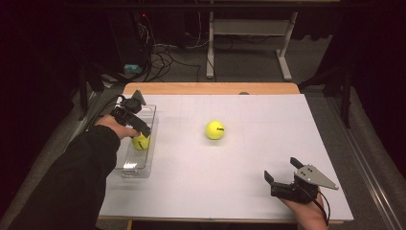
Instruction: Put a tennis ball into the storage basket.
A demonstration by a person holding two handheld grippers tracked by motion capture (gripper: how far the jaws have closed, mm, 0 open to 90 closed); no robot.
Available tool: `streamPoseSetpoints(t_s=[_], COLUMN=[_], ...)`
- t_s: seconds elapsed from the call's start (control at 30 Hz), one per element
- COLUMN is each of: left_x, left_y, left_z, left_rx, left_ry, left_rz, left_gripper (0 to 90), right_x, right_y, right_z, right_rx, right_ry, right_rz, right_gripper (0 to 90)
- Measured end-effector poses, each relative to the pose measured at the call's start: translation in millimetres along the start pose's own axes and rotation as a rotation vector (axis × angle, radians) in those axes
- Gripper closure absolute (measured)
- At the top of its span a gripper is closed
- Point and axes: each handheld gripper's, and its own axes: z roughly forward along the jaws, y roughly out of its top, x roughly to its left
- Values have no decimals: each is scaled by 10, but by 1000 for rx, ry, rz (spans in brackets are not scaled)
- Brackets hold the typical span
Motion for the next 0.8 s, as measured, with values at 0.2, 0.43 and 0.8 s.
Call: streamPoseSetpoints(t_s=[0.2,0.43,0.8], left_x=[-69,-271,-731], left_y=[-24,-45,-54], left_z=[-62,-64,38], left_rx=[-8,-13,-12], left_ry=[-18,-30,-68], left_rz=[26,86,195], left_gripper=[6,5,5], right_x=[1,1,11], right_y=[1,-2,-3], right_z=[0,4,4], right_rx=[-1,3,5], right_ry=[0,-1,-2], right_rz=[-1,0,-3], right_gripper=[0,0,0])
